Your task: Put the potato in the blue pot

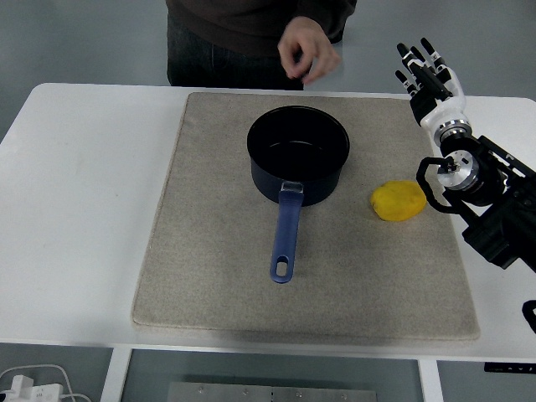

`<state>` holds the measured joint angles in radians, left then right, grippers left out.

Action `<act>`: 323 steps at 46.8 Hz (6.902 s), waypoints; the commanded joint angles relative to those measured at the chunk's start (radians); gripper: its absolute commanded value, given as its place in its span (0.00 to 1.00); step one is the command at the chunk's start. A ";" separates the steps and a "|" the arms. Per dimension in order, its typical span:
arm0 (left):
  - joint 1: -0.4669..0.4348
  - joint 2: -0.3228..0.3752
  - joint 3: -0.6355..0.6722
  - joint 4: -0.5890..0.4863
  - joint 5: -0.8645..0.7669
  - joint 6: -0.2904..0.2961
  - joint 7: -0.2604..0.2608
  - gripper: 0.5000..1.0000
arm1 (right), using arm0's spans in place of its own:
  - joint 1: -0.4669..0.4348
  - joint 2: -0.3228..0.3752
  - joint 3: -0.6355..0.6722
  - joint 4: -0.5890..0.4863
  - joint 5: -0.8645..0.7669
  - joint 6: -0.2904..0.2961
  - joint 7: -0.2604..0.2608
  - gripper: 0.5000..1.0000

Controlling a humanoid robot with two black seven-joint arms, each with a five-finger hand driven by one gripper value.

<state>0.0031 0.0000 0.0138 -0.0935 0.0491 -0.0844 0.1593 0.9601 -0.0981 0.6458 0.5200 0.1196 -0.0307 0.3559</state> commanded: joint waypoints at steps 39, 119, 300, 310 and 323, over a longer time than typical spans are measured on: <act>0.000 0.000 0.000 0.003 0.000 -0.002 0.000 0.99 | -0.011 -0.051 -0.138 0.081 -0.198 0.025 0.023 0.86; 0.000 0.000 0.002 0.000 0.000 -0.002 0.000 0.99 | -0.241 -0.689 -0.403 0.721 -0.675 -0.032 0.222 0.86; 0.000 0.000 0.002 0.001 0.000 0.000 0.002 0.99 | -0.141 -0.620 -0.612 0.647 -0.775 -0.156 0.248 0.73; 0.000 0.000 0.002 0.001 0.000 0.000 0.002 0.99 | -0.138 -0.646 -0.647 0.647 -0.813 -0.156 0.252 0.72; 0.000 0.000 0.002 0.000 0.000 0.000 0.000 0.99 | -0.126 -0.669 -0.672 0.653 -0.819 -0.156 0.252 0.65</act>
<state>0.0032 0.0000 0.0153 -0.0934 0.0492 -0.0844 0.1609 0.8329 -0.7653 -0.0246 1.1733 -0.6983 -0.1872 0.6076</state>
